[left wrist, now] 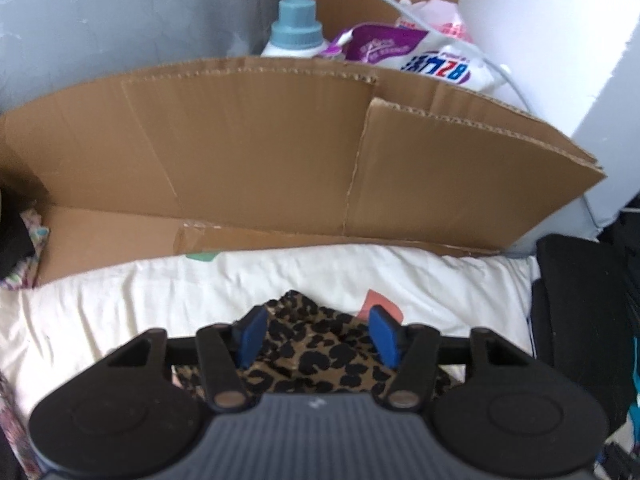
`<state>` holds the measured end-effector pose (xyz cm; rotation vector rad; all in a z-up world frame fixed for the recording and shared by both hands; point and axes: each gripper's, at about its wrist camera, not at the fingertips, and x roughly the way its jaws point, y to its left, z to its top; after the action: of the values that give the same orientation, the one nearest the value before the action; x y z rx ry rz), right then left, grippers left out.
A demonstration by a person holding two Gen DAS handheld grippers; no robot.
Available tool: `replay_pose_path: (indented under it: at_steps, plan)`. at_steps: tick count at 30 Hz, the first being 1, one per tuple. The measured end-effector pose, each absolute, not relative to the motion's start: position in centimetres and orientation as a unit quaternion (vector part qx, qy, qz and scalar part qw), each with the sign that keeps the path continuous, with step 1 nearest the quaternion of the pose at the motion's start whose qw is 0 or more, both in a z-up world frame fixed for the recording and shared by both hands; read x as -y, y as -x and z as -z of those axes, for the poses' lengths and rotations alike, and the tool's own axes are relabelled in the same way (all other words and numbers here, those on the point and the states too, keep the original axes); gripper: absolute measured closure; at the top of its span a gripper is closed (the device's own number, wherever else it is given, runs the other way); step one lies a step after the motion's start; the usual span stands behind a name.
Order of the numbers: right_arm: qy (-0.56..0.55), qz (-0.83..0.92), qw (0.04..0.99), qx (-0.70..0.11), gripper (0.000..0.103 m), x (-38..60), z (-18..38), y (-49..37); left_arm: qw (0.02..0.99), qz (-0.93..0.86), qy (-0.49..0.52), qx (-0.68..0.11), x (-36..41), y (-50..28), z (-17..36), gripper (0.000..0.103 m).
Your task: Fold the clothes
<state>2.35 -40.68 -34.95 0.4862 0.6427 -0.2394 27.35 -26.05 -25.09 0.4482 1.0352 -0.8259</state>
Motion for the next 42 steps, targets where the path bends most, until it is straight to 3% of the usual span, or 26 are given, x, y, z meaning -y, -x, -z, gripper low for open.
replay_pose_path:
  at_steps: [2,12,15,42]
  plan:
    - [-0.238,0.116,0.912,-0.313,0.063,40.9,35.1,-2.4,0.767,0.374,-0.195,-0.484,26.6,-27.2,25.7,0.054]
    - [-0.244,0.103,0.909,-0.322,0.063,41.0,36.1,-2.6,0.763,0.340,-0.157,-0.527,29.1,-26.0,28.9,0.055]
    - [-0.242,0.100,0.908,-0.328,0.063,41.0,36.4,-2.6,0.756,0.339,-0.161,-0.536,29.8,-25.5,30.1,0.061]
    - [-0.207,0.050,0.902,-0.375,0.063,39.9,39.1,-6.0,0.735,0.282,-0.142,-0.600,28.5,-25.8,37.3,0.061]
